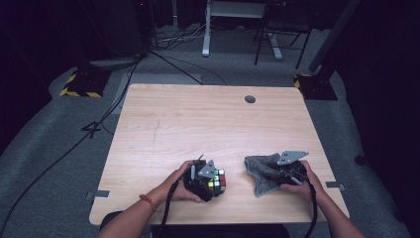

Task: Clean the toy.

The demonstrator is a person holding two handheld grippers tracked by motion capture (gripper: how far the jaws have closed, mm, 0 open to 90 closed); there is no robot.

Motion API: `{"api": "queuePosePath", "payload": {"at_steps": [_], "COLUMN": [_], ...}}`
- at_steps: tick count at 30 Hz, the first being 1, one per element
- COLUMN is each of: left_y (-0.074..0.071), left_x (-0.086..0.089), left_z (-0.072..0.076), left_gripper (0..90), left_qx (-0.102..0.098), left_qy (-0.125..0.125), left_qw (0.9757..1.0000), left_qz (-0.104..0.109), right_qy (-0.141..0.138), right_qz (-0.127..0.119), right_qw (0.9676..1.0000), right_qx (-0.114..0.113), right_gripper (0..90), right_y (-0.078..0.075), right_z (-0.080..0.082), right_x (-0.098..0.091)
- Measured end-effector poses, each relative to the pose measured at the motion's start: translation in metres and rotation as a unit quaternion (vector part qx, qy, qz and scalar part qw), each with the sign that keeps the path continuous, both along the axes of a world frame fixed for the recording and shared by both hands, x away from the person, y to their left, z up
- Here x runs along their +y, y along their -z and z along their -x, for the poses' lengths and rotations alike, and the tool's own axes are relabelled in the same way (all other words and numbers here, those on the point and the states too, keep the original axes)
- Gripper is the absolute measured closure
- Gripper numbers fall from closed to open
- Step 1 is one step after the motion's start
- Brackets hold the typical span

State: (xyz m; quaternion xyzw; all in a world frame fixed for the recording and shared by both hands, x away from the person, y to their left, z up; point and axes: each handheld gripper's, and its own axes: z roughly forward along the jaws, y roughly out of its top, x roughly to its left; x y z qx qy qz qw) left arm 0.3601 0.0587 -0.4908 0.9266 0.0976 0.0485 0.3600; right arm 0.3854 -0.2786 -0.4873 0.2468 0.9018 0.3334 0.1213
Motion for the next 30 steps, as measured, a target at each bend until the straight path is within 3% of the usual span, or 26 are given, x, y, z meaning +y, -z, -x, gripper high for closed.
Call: {"api": "queuePosePath", "payload": {"at_steps": [6,10,13,19,21,26,30], "left_y": [-0.002,-0.003,-0.005,-0.014,-0.017,-0.026,-0.033], "left_x": [-0.002,-0.004,-0.007,-0.007,-0.006,-0.006,-0.01], "left_z": [-0.001,-0.001,-0.001,-0.004,-0.004,-0.007,-0.007], "left_gripper": [30.7,32.5,33.1,33.3,33.3,33.4,33.4], "left_qx": [-0.002,0.001,-0.011,-0.017,-0.03,-0.042,-0.055], "left_qy": [0.008,0.016,0.02,0.019,0.018,0.015,0.018], "left_qw": [1.0,0.9999,0.9997,0.9997,0.9994,0.9988,0.9979], "left_qz": [0.001,0.001,-0.003,0.007,0.005,0.022,0.03], "right_qy": [-0.002,0.001,-0.001,-0.015,-0.02,-0.035,-0.057], "right_qz": [0.013,0.005,0.001,-0.029,-0.041,-0.102,-0.123], "right_qw": [0.9999,0.9999,0.9999,0.9992,0.9985,0.9935,0.9898], "right_qx": [-0.009,-0.009,-0.011,-0.024,-0.031,-0.037,-0.043], "right_gripper": [71.8,75.3,76.6,77.1,77.1,77.2,77.1], "right_y": [-0.002,-0.002,-0.003,-0.014,-0.019,-0.039,-0.049], "right_z": [0.003,0.003,0.004,0.009,0.012,0.018,0.026], "right_x": [0.004,0.003,0.003,0.009,0.011,0.018,0.031]}}
